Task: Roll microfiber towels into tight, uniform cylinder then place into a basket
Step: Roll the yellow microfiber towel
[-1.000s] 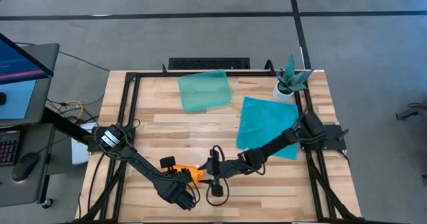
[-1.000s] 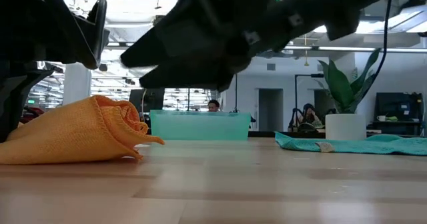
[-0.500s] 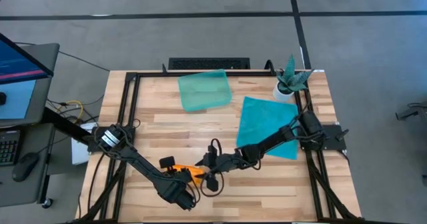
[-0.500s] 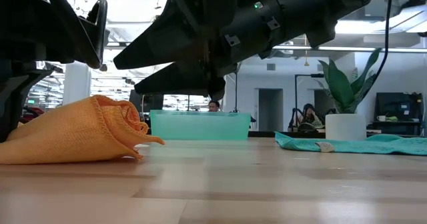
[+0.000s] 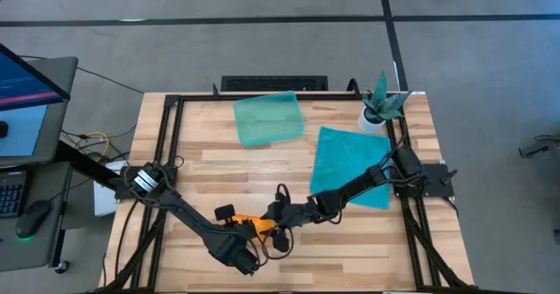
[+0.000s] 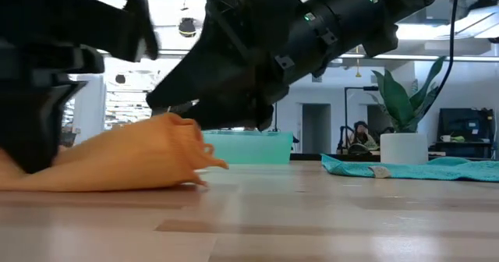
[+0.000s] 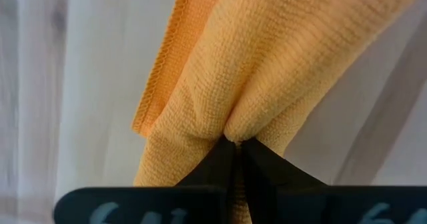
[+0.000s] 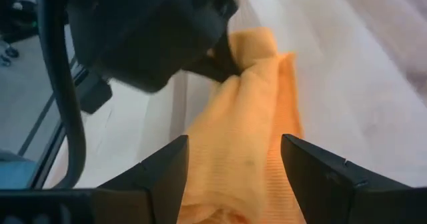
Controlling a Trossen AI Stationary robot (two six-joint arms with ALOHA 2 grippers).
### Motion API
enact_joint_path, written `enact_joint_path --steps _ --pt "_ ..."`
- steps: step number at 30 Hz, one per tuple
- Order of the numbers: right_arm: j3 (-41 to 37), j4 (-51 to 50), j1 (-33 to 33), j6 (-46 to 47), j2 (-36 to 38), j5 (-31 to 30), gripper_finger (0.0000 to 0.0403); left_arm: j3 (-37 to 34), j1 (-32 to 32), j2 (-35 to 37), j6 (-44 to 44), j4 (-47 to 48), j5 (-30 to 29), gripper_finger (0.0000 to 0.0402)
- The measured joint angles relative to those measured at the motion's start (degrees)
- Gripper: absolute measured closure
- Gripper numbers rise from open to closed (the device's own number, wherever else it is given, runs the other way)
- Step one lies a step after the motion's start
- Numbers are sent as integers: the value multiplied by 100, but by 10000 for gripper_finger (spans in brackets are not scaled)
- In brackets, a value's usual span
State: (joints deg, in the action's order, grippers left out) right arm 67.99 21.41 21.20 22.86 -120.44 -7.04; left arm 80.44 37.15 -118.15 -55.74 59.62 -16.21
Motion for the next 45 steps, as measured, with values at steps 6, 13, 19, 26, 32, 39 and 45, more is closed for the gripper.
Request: enact_joint_path --steps 6,13,19,26,32,39,45 --pt "0 -403 12 253 0 210 143 -4 -64 -4 107 -125 -125 393" --pt "0 -773 2 415 0 249 143 -4 -64 -4 107 -139 -166 393" --pt "0 -1072 -47 611 -45 255 171 -9 -77 -4 105 -243 -258 393" --pt "120 -839 -123 716 -337 563 232 -9 -88 -6 103 -254 -264 393" --pt "258 -1115 -195 729 -331 882 309 -9 -90 -6 120 -254 -256 393" --pt "284 -1214 -191 676 -330 1040 387 -7 -90 -6 249 -254 -256 392" --pt "283 -1304 -189 624 -330 1041 376 -7 -90 -8 511 -255 -277 352"
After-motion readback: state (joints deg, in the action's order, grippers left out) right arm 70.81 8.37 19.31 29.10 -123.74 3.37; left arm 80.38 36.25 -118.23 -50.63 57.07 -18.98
